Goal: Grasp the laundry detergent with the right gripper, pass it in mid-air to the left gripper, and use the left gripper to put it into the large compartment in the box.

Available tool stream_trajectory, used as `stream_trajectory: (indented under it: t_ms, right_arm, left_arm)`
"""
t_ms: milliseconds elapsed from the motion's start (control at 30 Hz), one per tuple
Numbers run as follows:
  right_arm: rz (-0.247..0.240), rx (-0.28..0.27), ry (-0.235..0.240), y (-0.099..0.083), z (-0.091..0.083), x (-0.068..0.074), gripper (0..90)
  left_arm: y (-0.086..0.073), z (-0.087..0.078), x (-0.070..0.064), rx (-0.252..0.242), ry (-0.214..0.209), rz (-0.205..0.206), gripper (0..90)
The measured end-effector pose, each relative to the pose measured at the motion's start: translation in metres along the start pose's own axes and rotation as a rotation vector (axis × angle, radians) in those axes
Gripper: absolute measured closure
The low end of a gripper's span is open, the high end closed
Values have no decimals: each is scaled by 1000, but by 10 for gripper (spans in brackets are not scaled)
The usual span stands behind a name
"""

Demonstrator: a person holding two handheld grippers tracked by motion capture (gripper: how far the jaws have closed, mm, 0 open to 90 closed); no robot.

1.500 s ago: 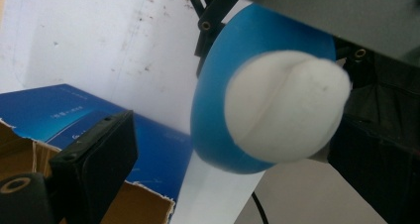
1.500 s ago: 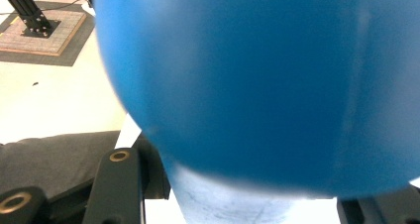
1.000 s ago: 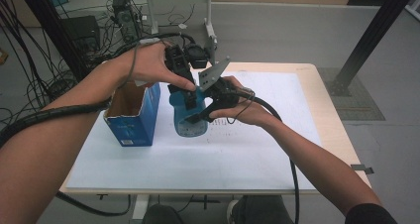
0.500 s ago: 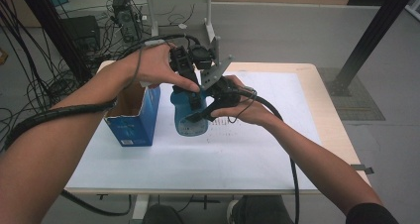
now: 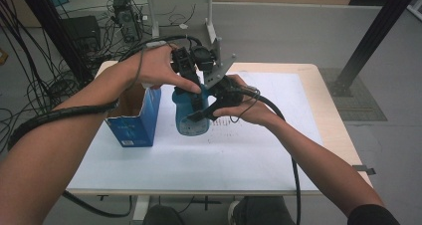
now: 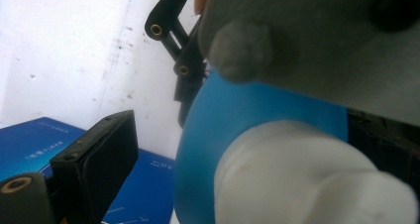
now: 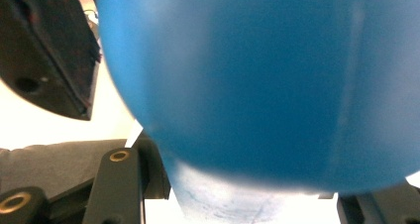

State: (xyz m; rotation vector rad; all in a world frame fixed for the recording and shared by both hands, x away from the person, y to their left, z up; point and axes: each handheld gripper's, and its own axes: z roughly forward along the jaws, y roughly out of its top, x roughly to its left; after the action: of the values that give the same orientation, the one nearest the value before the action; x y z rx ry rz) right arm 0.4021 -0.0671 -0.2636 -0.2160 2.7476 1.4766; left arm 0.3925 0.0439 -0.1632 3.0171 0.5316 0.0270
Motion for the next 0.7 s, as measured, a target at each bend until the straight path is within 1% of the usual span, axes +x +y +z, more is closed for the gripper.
stream_trajectory:
  t_ms: [67, 200, 300, 333, 433, 533, 567, 700]
  right_arm:
    - [7, -4, 0, 0, -1, 0, 432]
    - [3, -4, -4, 0, -2, 0, 432]
    - [5, -2, -2, 0, -2, 1, 432]
    - [4, -3, -1, 0, -2, 1, 432]
    - [5, -4, -3, 1, -3, 1, 432]
    - [7, -8, -4, 1, -3, 1, 432]
    - [6, -6, -7, 1, -3, 1, 432]
    - [7, -3, -8, 0, -3, 0, 432]
  left_arm:
    - [0, 0, -1, -5, 0, -4, 61]
    - [0, 0, -1, -16, -3, -5, 61]
    - [0, -1, -1, -8, 1, 1, 61]
    - [-1, 0, -1, -10, 0, -5, 61]
    - [-1, 0, -1, -3, 0, -8, 61]
    - [-1, 0, -1, -6, 0, -9, 61]
    - [-1, 0, 0, 3, 0, 0, 61]
    - [-1, 1, -1, -4, 1, -7, 61]
